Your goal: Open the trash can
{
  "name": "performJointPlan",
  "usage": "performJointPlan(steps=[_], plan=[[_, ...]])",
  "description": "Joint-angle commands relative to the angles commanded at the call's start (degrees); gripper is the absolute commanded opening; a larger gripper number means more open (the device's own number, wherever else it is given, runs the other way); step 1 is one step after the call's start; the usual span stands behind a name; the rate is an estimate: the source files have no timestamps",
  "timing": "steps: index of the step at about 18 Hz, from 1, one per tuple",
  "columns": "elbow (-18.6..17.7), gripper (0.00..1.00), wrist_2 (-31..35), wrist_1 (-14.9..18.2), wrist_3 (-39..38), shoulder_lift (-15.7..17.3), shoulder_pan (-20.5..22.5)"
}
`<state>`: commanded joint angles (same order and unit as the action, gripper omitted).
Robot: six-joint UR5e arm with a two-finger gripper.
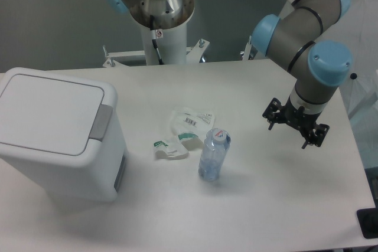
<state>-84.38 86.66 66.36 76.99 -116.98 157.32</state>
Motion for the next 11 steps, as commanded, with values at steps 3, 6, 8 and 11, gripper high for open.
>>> performJointPlan(steps=[3,6,8,11], plan=[[0.0,1.0,0.0,0.1,0.0,0.0,0.1],[-0.2,1.0,-0.1,0.2,0.0,0.1,0.3],[-0.4,1.0,0.1,0.3,0.0,0.8,0.9],[-1.7,1.0,0.0,1.1,-0.7,3.9,1.8]])
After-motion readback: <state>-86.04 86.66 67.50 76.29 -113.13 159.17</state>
